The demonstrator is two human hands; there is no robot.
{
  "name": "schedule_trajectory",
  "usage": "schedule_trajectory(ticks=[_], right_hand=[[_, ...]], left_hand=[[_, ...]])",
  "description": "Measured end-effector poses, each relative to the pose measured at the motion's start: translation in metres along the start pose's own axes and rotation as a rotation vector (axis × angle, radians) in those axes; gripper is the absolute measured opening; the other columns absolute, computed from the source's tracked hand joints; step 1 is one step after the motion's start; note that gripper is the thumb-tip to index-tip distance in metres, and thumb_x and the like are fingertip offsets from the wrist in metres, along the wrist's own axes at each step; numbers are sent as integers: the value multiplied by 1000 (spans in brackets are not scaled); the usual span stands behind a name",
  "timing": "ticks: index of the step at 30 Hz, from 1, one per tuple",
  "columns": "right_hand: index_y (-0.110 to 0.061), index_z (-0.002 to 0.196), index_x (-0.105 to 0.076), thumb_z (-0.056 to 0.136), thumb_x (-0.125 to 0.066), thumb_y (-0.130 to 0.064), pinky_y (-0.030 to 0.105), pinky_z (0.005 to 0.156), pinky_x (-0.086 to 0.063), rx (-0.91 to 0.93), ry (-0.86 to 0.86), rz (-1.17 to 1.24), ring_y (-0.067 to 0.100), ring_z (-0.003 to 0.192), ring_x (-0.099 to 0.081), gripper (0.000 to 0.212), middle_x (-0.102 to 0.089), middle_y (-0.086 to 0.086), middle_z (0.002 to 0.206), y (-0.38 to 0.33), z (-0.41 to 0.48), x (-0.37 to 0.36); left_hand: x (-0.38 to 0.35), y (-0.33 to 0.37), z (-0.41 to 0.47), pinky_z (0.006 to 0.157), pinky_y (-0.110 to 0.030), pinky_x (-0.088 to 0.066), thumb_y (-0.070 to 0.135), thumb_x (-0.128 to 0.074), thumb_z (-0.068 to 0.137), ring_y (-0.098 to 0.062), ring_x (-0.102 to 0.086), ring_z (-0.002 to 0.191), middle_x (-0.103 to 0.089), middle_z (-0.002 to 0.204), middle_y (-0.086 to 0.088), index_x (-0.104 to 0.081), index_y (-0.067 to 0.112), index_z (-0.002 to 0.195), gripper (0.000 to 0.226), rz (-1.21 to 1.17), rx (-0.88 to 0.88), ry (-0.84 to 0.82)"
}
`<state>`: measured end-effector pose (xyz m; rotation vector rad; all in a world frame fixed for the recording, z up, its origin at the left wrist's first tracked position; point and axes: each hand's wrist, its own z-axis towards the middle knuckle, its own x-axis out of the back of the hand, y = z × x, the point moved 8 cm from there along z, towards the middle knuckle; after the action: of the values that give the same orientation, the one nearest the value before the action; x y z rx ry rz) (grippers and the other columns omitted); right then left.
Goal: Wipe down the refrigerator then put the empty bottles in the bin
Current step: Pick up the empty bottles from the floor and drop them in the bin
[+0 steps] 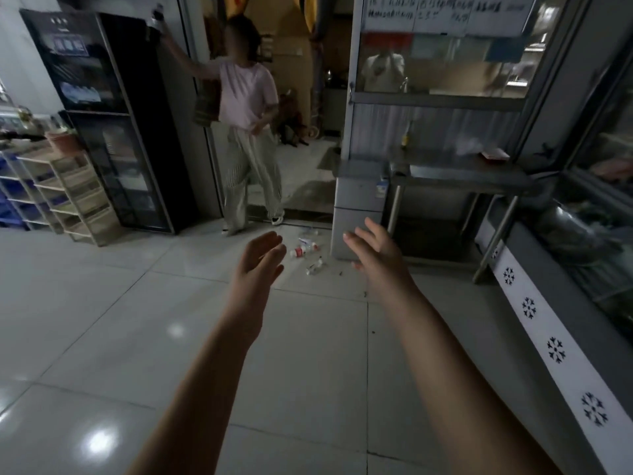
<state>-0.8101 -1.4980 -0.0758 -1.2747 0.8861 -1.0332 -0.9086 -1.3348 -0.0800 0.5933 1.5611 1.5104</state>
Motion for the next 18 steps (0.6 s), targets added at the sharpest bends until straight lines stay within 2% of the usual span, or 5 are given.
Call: schedule_trajectory(ticks=[3,7,11,18], right_hand=[[-19,145,-28,89,-60,-31,36,98,-45,17,18,-7,12,122,-46,66,-39,3,146,-7,51,-20],[-20,144,-29,89,-60,-33,42,106,-39,38,74,-32,9,117,-46,65,-40,1,145,-9,114,-28],[-23,145,-27,88,-60,-36,42,106,-38,18,108,-28,5,115,-44,66,-39,-2,145,2,186,-33],[-24,145,-25,88,-57,-42,43,106,-38,22,138,-21,10,123,-43,68,-38,-2,146,29,338,-27]], left_hand=[[4,5,63,101,-37,-42,8,-51,91,-9,-57,103,-61,109,3,-54,12,117,26,-27,-9,-18],[-5,1,135,100,-35,-43,12,-52,91,-11,-56,108,-59,114,1,-52,12,121,29,-27,-5,-85],[-18,-14,212,97,-34,-44,11,-52,91,-10,-57,106,-60,111,2,-54,16,114,23,-27,5,-114],[-58,-53,358,99,-37,-44,9,-52,91,-12,-57,108,-61,112,1,-59,23,101,19,-13,46,-125]])
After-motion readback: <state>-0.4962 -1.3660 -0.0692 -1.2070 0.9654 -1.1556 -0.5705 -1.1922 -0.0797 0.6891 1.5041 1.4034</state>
